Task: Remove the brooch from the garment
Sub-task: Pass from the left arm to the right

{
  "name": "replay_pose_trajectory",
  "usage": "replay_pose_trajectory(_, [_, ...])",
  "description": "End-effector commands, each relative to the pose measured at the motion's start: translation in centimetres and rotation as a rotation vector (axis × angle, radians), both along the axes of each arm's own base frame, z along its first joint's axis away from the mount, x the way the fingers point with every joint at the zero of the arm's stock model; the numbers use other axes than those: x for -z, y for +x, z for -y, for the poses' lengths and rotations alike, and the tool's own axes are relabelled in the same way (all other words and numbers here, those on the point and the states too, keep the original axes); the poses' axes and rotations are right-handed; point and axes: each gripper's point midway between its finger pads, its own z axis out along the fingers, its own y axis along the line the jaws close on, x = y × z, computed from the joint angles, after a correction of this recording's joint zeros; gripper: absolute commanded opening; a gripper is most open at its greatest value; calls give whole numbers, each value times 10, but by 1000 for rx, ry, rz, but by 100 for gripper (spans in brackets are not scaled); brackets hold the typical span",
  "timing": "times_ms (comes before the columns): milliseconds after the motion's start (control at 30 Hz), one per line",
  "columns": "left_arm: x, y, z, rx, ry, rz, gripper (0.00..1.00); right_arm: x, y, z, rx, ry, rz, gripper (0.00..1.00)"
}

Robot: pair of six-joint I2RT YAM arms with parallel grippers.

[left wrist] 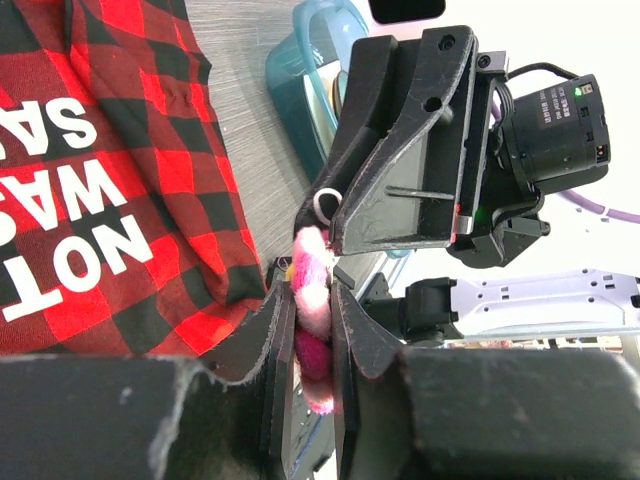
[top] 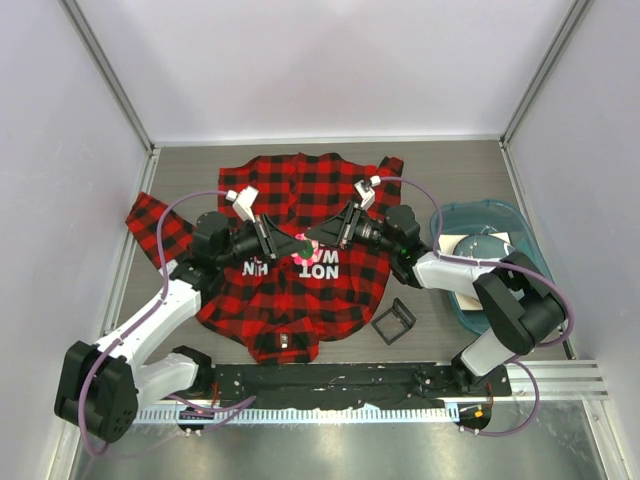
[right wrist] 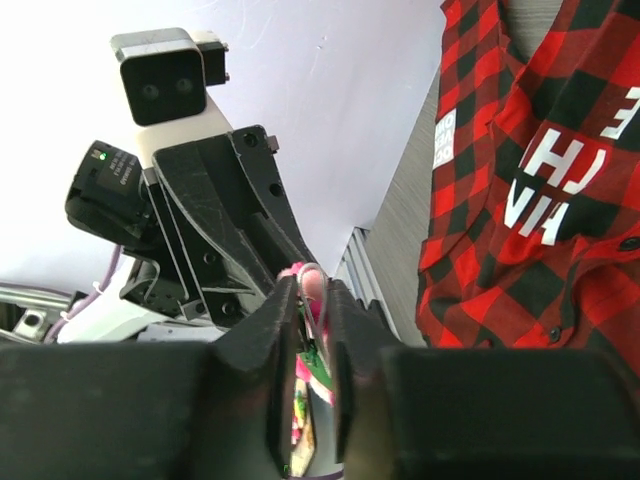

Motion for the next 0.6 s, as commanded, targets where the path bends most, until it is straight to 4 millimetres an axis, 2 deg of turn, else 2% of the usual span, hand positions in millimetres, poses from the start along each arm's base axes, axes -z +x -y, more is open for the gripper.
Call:
replay_pose_trajectory(0, [-22, 2, 1, 2, -18, 69, 0, -24, -3, -7, -26, 36, 81, 14])
replay_pose_trajectory(133, [-18, 3, -1, -17, -13, 58, 0, -29, -8, -2, -24, 54, 107, 13])
replay_pose_trajectory(300, [-14, 1, -1, -17, -38, 36, 0, -28, -12, 10, -26, 98, 102, 22])
replay_pose_trajectory(433, [-21, 0, -2, -12, -74, 45, 0, -27, -15, 15, -32, 83, 129, 22])
replay_pose_trajectory(467, [-22, 1, -2, -14, -78, 44, 0, -27, -16, 15, -35, 81, 138, 22])
replay_pose_trajectory(567, [-25, 0, -2, -8, -96, 41, 0, -28, -19, 18, -49, 83, 153, 13])
